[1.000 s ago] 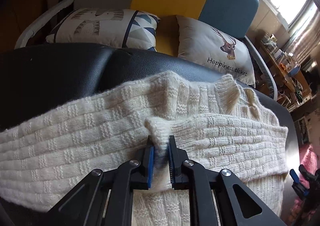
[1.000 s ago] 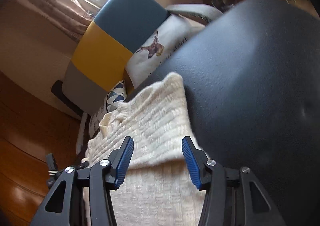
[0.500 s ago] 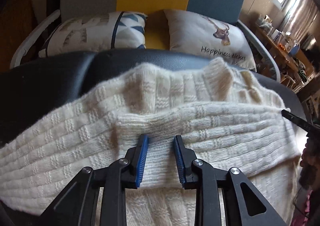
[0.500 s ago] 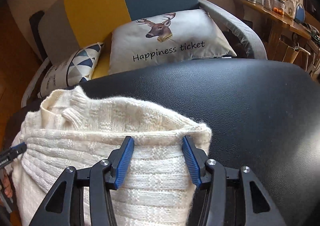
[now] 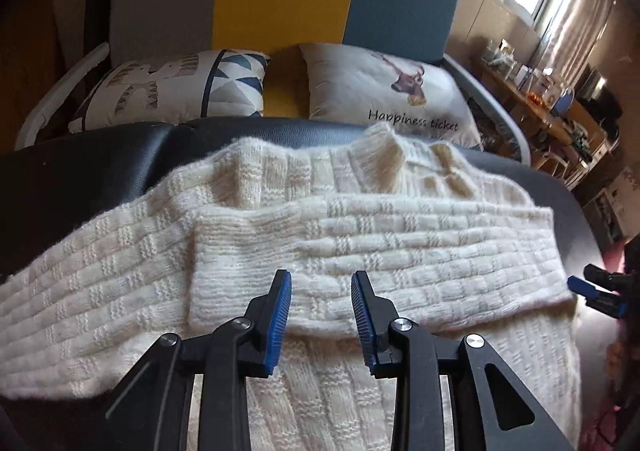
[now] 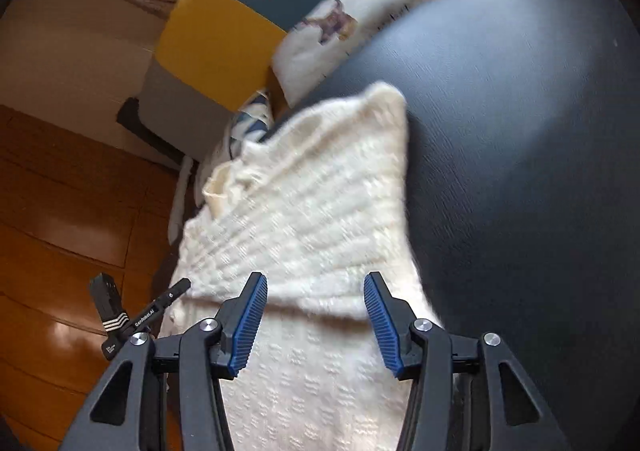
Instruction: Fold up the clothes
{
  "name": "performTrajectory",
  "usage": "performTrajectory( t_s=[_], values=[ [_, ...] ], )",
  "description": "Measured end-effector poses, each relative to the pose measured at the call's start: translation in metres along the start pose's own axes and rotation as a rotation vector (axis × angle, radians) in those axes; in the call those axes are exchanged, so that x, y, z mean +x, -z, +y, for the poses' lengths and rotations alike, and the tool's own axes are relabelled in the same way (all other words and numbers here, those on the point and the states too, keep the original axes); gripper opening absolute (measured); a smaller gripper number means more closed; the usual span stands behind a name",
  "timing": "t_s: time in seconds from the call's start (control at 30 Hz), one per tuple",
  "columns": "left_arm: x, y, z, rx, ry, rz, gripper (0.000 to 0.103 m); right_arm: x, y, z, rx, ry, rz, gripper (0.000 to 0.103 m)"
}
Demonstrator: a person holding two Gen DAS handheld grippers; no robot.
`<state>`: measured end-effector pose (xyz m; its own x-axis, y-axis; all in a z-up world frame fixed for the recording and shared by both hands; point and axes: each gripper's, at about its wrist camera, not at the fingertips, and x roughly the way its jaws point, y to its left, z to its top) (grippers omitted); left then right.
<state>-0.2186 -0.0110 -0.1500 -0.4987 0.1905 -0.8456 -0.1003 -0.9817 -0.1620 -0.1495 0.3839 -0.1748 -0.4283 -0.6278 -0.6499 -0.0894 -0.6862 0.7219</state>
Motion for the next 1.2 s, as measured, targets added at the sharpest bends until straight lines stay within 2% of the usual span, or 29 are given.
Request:
performTrajectory(
  t_s=[0.03, 0.07, 0.1, 0.13, 0.2, 0.27, 0.3, 0.33, 0.4, 0.5, 0.53, 0.67, 0.8, 0.93, 1.0, 1.03, 1.13, 1.2],
  values=[
    [0.009, 0.003, 0.004, -0.01, -0.016, 0.036, 0.032, 0.004, 0.005, -0.004, 0.004, 0.006, 0.017, 0.042],
    [0.011, 0.006, 0.008, -0.021, -0.005, 0.022, 0.032, 0.001, 0.007, -0.006, -0.01, 0.011, -0.001, 0.039],
    [0.01, 0.008, 0.009, -0.017, -0.003, 0.003, 0.032, -0.001, 0.009, -0.008, -0.012, 0.011, -0.017, 0.03],
    [0.01, 0.008, 0.008, -0.01, -0.01, 0.004, 0.032, -0.002, 0.01, -0.013, 0.018, -0.002, -0.03, 0.025],
    [0.009, 0.007, 0.007, -0.018, -0.018, 0.006, 0.032, -0.004, 0.011, -0.016, 0.05, -0.021, -0.057, 0.025],
    [-0.003, 0.008, 0.016, -0.1, 0.046, 0.005, 0.032, -0.009, 0.018, -0.005, 0.028, 0.004, -0.084, 0.029],
    [-0.009, 0.01, 0.021, -0.144, 0.082, 0.002, 0.033, -0.011, 0.021, 0.001, 0.017, 0.016, -0.098, 0.037],
    [-0.019, 0.014, 0.032, -0.21, 0.136, -0.014, 0.033, -0.014, 0.025, 0.007, 0.005, 0.029, -0.111, 0.043],
    [-0.041, 0.028, 0.063, -0.343, 0.197, -0.05, 0.039, -0.01, 0.035, 0.026, -0.053, 0.055, -0.11, 0.044],
    [-0.071, 0.061, 0.126, -0.542, 0.206, -0.099, 0.043, 0.004, 0.052, 0.063, -0.171, 0.095, -0.081, 0.044],
    [-0.08, 0.073, 0.15, -0.6, 0.204, -0.108, 0.043, 0.01, 0.057, 0.076, -0.213, 0.108, -0.072, 0.044],
    [-0.118, 0.125, 0.247, -0.802, 0.102, -0.163, 0.044, 0.051, 0.066, 0.136, -0.401, 0.162, -0.045, 0.044],
    [-0.146, 0.178, 0.334, -1.044, 0.041, -0.208, 0.046, 0.106, 0.058, 0.195, -0.555, 0.217, -0.022, 0.044],
    [-0.167, 0.22, 0.395, -1.251, 0.001, -0.278, 0.048, 0.171, 0.042, 0.227, -0.613, 0.317, 0.033, 0.044],
    [-0.173, 0.232, 0.417, -1.307, -0.013, -0.296, 0.05, 0.203, 0.037, 0.23, -0.598, 0.37, 0.086, 0.044],
    [-0.174, 0.236, 0.425, -1.327, -0.004, -0.308, 0.05, 0.211, 0.037, 0.229, -0.598, 0.38, 0.087, 0.049],
    [-0.175, 0.237, 0.443, -1.35, 0.013, -0.314, 0.05, 0.214, 0.041, 0.23, -0.622, 0.368, 0.048, 0.058],
    [-0.173, 0.23, 0.447, -1.326, 0.009, -0.298, 0.054, 0.213, 0.042, 0.228, -0.622, 0.349, 0.044, 0.062]
  ],
)
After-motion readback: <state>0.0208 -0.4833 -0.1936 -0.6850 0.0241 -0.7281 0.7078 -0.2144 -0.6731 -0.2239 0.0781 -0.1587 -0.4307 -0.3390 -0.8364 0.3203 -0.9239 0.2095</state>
